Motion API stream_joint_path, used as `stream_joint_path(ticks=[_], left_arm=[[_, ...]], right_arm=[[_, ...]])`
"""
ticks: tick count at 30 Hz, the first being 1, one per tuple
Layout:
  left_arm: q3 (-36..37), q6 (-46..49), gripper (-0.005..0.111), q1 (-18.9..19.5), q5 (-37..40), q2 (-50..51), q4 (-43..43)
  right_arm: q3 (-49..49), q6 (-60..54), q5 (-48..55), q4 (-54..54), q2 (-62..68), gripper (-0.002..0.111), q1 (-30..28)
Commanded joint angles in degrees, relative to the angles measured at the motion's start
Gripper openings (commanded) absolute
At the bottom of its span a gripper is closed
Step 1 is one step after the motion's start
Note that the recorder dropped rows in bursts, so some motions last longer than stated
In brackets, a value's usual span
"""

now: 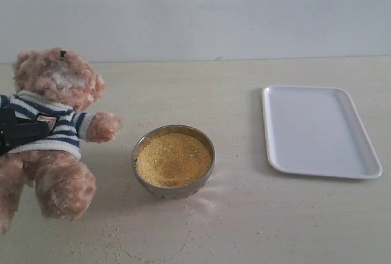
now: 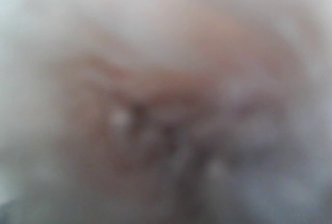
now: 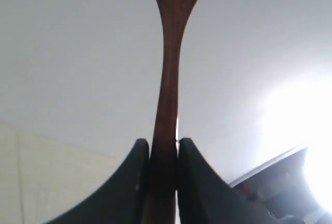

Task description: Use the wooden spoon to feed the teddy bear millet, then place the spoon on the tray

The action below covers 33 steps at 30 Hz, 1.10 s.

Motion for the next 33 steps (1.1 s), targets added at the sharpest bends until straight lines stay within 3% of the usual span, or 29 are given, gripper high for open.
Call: stream_joint_path(ticks=[1, 8, 15, 24, 29, 33], left_arm=[[0.0, -0.3, 0.005, 0.1, 1.6, -0.1, -1.1], [0.0, -0.3, 0.005, 0.1, 1.6, -0.1, -1.1], [0.0, -0.3, 0.005, 0.1, 2.1, -0.1, -1.1], [0.0, -0.3, 0.005, 0.1, 3.1, -0.1, -1.1], [0.0, -0.3, 0.005, 0.1, 3.1, -0.1, -1.1], [0.0, -0.3, 0.005, 0.1, 3.1, -0.1, -1.1]], right_arm=[[-0.1, 19.0, -4.1, -6.7, -5.3, 0.0, 0.2], [-0.1, 60.6, 12.8, -8.3, -11.8, 0.0, 0.0], [-0.1, 90.3, 21.8, -10.0, -11.6, 0.0, 0.0], [-0.1, 127.7, 24.7, -29.5, -11.6, 0.0, 0.0], [-0.1, 116.4, 24.2, -47.4, -12.6, 0.0, 0.0], [-0.1, 102.5, 25.3, -48.6, -14.5, 0.0, 0.0]])
